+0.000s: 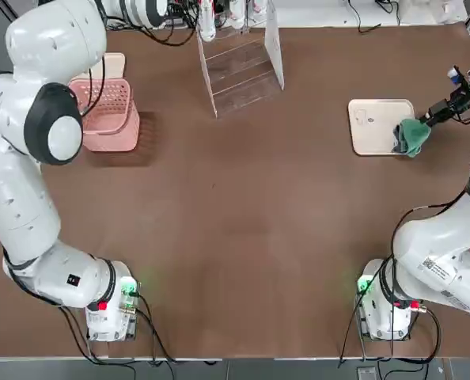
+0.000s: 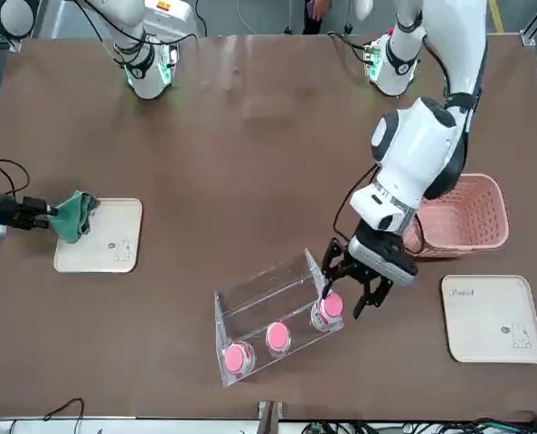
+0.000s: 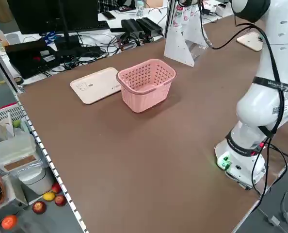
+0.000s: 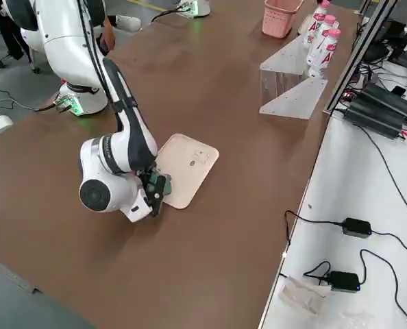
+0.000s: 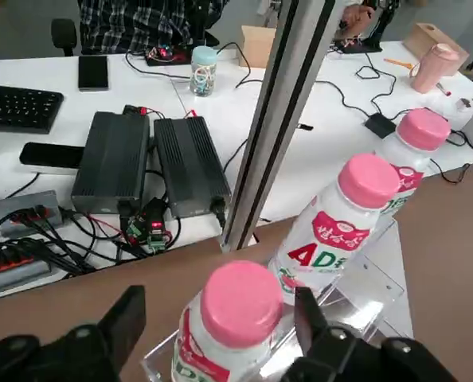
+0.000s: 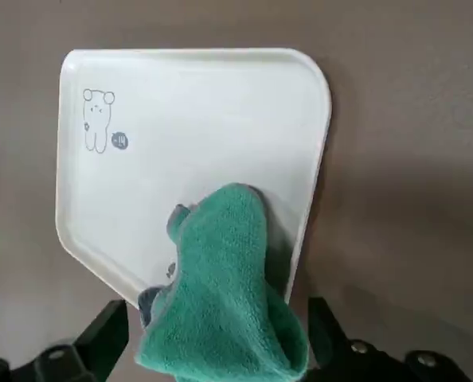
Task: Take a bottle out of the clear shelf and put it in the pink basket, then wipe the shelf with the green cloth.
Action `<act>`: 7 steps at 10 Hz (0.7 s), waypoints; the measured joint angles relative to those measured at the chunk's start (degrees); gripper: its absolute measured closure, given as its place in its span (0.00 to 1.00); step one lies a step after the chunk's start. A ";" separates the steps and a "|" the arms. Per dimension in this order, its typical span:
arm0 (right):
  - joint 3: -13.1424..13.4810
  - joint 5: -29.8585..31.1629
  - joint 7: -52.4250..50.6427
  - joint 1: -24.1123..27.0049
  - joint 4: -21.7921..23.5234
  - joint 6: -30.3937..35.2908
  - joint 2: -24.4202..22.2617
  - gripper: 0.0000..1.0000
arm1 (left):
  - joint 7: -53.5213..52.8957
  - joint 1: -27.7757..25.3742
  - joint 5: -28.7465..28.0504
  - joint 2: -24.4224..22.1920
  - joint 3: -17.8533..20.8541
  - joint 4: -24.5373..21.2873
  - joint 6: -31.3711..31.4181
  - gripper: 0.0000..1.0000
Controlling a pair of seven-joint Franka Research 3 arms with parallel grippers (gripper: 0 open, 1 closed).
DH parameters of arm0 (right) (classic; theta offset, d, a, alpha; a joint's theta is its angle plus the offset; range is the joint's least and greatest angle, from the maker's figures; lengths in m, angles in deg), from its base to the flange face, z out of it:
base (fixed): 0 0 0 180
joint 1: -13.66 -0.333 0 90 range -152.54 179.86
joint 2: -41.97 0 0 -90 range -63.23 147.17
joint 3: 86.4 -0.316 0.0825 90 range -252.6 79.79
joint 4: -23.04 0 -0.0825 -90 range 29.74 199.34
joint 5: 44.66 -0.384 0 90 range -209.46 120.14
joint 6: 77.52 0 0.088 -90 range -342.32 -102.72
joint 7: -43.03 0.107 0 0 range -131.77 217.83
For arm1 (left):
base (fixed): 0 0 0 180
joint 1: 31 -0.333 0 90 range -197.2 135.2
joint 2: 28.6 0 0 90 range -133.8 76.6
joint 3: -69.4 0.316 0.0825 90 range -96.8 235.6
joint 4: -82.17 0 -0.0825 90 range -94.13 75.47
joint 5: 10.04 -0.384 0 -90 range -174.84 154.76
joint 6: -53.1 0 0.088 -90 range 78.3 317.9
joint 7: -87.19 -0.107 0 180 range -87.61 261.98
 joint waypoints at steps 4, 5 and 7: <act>-0.07 -0.52 0.90 0.00 0.04 1.74 0.18 0.00 | 0.03 0.87 -2.15 1.66 0.06 -0.20 4.21 0.25; -0.15 -0.55 1.09 0.00 0.07 2.27 0.59 0.00 | 0.04 0.81 -3.55 1.66 0.10 -0.20 4.24 0.26; -0.39 -0.79 1.20 -0.01 0.08 2.57 1.60 0.03 | 0.06 0.77 -4.45 1.66 0.14 -0.20 4.27 0.30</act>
